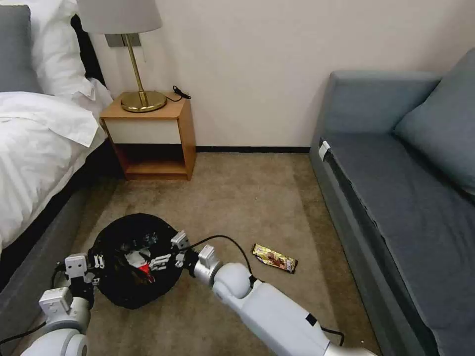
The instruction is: Pick up the trash bin, then pick up the garbage on the floor and place it into the trash bin.
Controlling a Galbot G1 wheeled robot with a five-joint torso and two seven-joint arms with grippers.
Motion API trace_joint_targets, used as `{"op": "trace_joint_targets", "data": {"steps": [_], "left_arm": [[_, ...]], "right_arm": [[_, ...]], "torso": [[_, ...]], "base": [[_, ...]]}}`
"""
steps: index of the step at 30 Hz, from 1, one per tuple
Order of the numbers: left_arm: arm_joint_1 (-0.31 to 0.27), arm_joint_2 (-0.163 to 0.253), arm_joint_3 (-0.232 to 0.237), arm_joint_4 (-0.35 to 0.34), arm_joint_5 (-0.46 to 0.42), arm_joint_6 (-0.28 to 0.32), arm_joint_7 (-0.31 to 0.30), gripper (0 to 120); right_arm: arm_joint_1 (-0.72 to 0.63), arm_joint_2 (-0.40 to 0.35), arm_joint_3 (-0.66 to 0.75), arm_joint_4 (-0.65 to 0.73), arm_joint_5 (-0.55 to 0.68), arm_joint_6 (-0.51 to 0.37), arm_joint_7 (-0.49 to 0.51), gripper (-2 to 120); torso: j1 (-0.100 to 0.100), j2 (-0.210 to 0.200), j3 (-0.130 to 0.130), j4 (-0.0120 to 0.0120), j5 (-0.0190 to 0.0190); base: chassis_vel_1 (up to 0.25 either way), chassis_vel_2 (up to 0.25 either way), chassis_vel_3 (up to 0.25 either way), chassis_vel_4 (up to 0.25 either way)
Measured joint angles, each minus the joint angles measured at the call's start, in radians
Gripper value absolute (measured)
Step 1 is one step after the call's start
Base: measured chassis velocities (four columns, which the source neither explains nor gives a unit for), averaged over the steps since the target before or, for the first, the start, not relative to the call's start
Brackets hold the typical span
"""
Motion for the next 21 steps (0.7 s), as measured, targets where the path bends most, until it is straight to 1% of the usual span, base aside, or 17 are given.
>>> {"op": "trace_joint_targets", "data": {"steps": [1, 3, 4, 5, 7, 8, 10, 14, 15, 18, 19, 20, 21], "left_arm": [[0.000, 0.001, 0.000, 0.000, 0.000, 0.000, 0.000, 4], [0.002, 0.006, -0.003, 0.003, -0.004, -0.002, 0.000, 4], [0.002, 0.006, -0.003, 0.003, -0.004, -0.002, 0.000, 4], [0.001, 0.007, -0.003, 0.004, -0.005, -0.002, 0.000, 4], [0.001, 0.009, -0.004, 0.004, -0.005, -0.002, 0.000, 4], [0.000, 0.010, -0.005, 0.004, -0.006, -0.003, 0.000, 4], [0.000, 0.011, -0.005, 0.004, -0.007, -0.003, 0.000, 4], [0.000, 0.016, -0.006, 0.004, -0.010, -0.004, 0.003, 4], [0.000, 0.016, -0.006, 0.004, -0.010, -0.004, 0.003, 4], [-0.002, 0.016, -0.005, 0.005, -0.009, -0.004, 0.008, 4], [-0.003, 0.016, -0.004, 0.005, -0.008, -0.004, 0.009, 4], [-0.003, 0.016, -0.004, 0.005, -0.008, -0.004, 0.009, 4], [-0.003, 0.016, -0.004, 0.004, -0.008, -0.004, 0.010, 4]], "right_arm": [[0.002, -0.004, 0.002, 0.000, -0.001, -0.006, 0.003, 100], [0.016, -0.036, 0.030, -0.003, -0.030, -0.075, 0.043, 100], [0.016, -0.036, 0.030, -0.003, -0.030, -0.075, 0.043, 100], [0.022, -0.049, 0.045, -0.013, -0.061, -0.106, 0.062, 100], [0.026, -0.060, 0.060, -0.031, -0.097, -0.132, 0.075, 100], [0.031, -0.073, 0.080, -0.056, -0.137, -0.171, 0.085, 100], [0.032, -0.077, 0.086, -0.062, -0.146, -0.181, 0.087, 100], [0.038, -0.107, 0.136, -0.131, -0.197, -0.277, 0.080, 100], [0.038, -0.107, 0.136, -0.131, -0.197, -0.277, 0.080, 100], [0.047, -0.111, 0.193, -0.208, -0.297, -0.332, 0.045, 100], [0.054, -0.110, 0.220, -0.255, -0.334, -0.356, 0.035, 100], [0.054, -0.110, 0.220, -0.255, -0.334, -0.356, 0.035, 100], [0.060, -0.110, 0.239, -0.290, -0.346, -0.370, 0.031, 100]], "torso": [[0.000, 0.000, 0.000, 0.0000, 0.0000], [0.000, 0.000, 0.000, -0.0001, 0.0000], [0.000, 0.000, 0.000, -0.0001, 0.0000], [0.000, 0.000, 0.000, -0.0001, 0.0000], [0.000, 0.000, 0.000, -0.0001, 0.0001], [0.000, 0.000, 0.000, -0.0001, 0.0001], [0.000, 0.000, 0.000, -0.0001, 0.0000], [0.000, 0.000, 0.000, -0.0002, 0.0000], [0.000, 0.000, 0.000, -0.0002, 0.0000], [0.000, 0.000, 0.000, -0.0001, 0.0001], [0.000, 0.000, 0.000, -0.0002, 0.0002], [0.000, 0.000, 0.000, -0.0002, 0.0002], [0.000, 0.000, 0.000, -0.0003, 0.0000]], "base": [[0.000, 0.000, 0.000, 0.000], [0.000, 0.000, 0.000, 0.000], [0.000, 0.000, 0.000, 0.000], [0.000, 0.000, 0.000, 0.000], [0.000, 0.000, 0.000, 0.000], [0.000, 0.000, 0.000, 0.000], [0.000, 0.000, 0.000, 0.000], [0.000, 0.000, 0.000, 0.000], [0.000, 0.000, 0.000, 0.000], [0.000, 0.000, 0.000, 0.000], [0.000, 0.000, 0.000, 0.000], [0.000, 0.000, 0.000, 0.000], [0.000, 0.000, 0.000, 0.000]]}}
